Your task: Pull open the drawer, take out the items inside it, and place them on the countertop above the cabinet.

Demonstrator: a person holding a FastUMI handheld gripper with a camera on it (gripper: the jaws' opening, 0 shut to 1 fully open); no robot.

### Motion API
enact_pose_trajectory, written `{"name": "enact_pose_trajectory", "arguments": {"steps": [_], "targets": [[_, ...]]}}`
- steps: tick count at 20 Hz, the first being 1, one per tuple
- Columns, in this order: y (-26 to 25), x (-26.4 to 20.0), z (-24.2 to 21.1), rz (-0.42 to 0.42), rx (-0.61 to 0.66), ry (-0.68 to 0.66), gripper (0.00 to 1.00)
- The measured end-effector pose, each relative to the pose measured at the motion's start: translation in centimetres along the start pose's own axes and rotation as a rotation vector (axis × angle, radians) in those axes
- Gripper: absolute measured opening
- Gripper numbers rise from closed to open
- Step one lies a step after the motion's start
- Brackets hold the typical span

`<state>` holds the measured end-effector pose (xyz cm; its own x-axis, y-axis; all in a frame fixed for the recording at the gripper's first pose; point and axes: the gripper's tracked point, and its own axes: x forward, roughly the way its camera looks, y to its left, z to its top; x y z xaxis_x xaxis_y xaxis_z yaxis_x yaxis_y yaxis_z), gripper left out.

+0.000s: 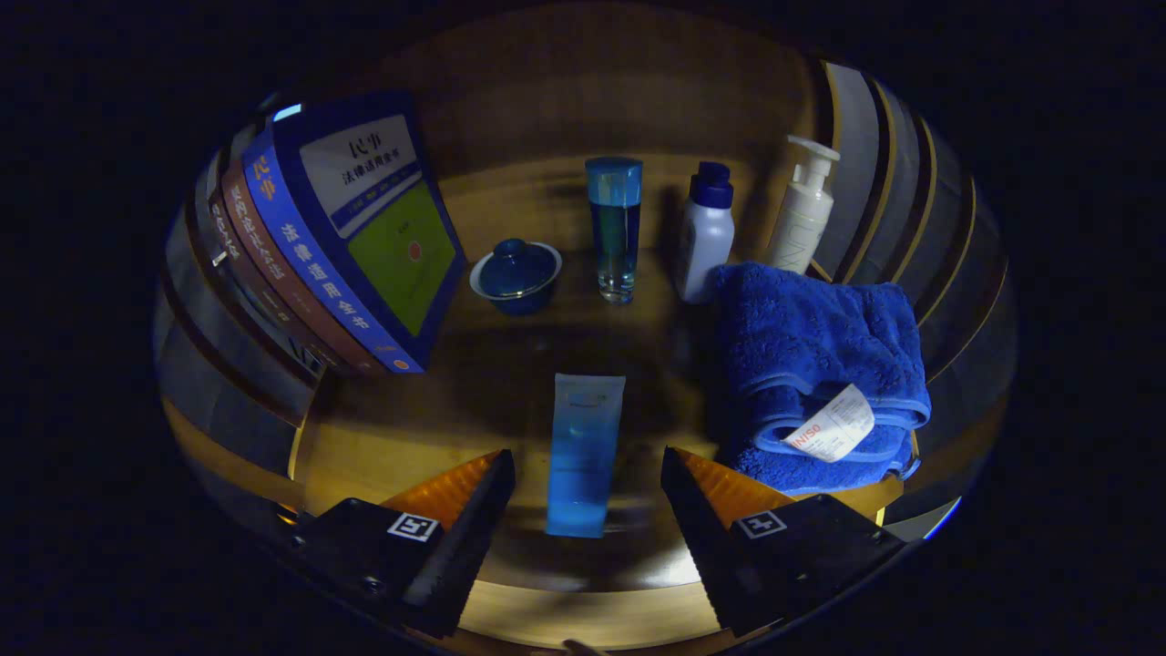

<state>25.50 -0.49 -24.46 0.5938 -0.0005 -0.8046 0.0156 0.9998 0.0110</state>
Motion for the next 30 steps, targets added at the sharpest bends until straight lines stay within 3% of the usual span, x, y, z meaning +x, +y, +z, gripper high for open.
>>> {"name": "enact_pose_trajectory", "arguments": {"steps": [1, 10, 18, 23, 30], "targets": [[0.1, -0.9, 0.0, 0.003, -0.003, -0.016, 1.00], [0.8, -13.2, -1.8, 0.035, -0.023, -0.312, 1.00], [1.9, -23.5, -9.7, 0.086, -0.083, -0.597, 1.00], [0.8, -24.6, -16.8, 0.064, -0.052, -0.691, 1.00], [-1.2, -21.1, -25.6, 0.042, 0.032, -0.611, 1.00]]}}
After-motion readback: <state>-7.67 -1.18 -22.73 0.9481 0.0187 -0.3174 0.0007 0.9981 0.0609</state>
